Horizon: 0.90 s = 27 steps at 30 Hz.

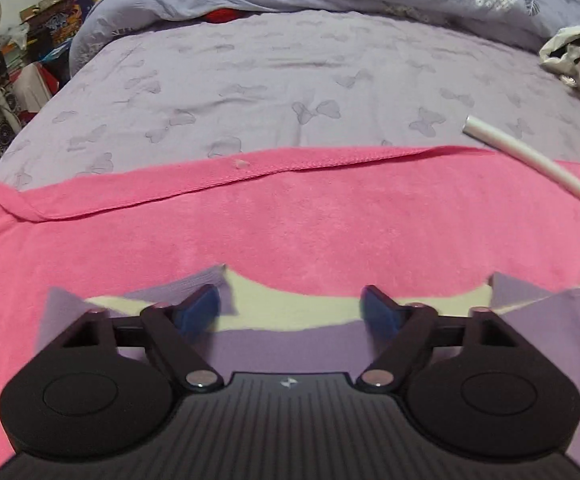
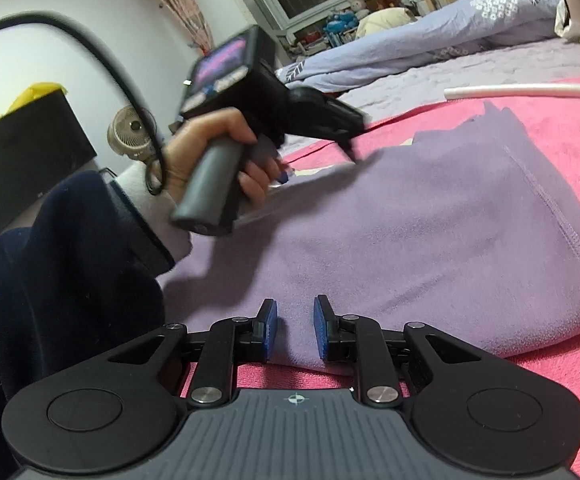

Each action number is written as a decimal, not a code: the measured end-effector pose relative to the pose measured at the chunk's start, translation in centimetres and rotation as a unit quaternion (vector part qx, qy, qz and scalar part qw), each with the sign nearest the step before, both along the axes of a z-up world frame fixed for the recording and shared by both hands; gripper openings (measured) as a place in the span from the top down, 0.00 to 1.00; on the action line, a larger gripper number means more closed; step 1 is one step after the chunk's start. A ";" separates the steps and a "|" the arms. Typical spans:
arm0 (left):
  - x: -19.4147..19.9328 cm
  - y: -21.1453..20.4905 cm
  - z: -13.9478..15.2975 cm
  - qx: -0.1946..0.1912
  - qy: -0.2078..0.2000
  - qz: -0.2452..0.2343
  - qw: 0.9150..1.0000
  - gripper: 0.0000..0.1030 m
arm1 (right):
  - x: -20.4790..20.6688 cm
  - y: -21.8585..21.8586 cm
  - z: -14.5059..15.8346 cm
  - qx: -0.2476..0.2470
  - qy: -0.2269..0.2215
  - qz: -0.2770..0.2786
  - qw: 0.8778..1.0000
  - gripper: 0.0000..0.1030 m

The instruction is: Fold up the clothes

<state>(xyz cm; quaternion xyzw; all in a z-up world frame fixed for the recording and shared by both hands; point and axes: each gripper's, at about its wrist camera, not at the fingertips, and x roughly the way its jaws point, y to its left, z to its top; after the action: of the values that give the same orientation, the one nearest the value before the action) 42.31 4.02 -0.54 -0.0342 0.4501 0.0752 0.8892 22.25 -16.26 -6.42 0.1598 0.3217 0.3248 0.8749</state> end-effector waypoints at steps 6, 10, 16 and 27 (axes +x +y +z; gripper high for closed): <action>-7.6 -0.7 0.5 0.024 -0.013 -0.103 0.994 0.17 | 0.1 0.0 0.0 -0.002 -0.002 0.002 1.000 0.76; -5.3 -2.2 -1.8 0.088 -0.037 -0.102 0.990 0.00 | 0.1 0.2 0.0 -0.005 -0.004 0.002 1.000 0.76; 1.2 -1.7 -1.1 0.088 -0.017 0.018 0.996 0.22 | 0.2 -0.1 -0.1 0.007 0.002 0.003 1.000 0.76; -2.2 -5.1 -2.0 0.125 -0.027 -0.100 0.987 0.00 | 0.4 0.2 0.0 0.009 -0.001 0.012 1.000 0.65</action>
<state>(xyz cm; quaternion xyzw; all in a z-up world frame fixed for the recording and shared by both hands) 40.14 -1.11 -2.54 0.1205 0.4145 0.0403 0.9011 22.61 -16.09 -6.39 0.1636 0.3198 0.3379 0.8699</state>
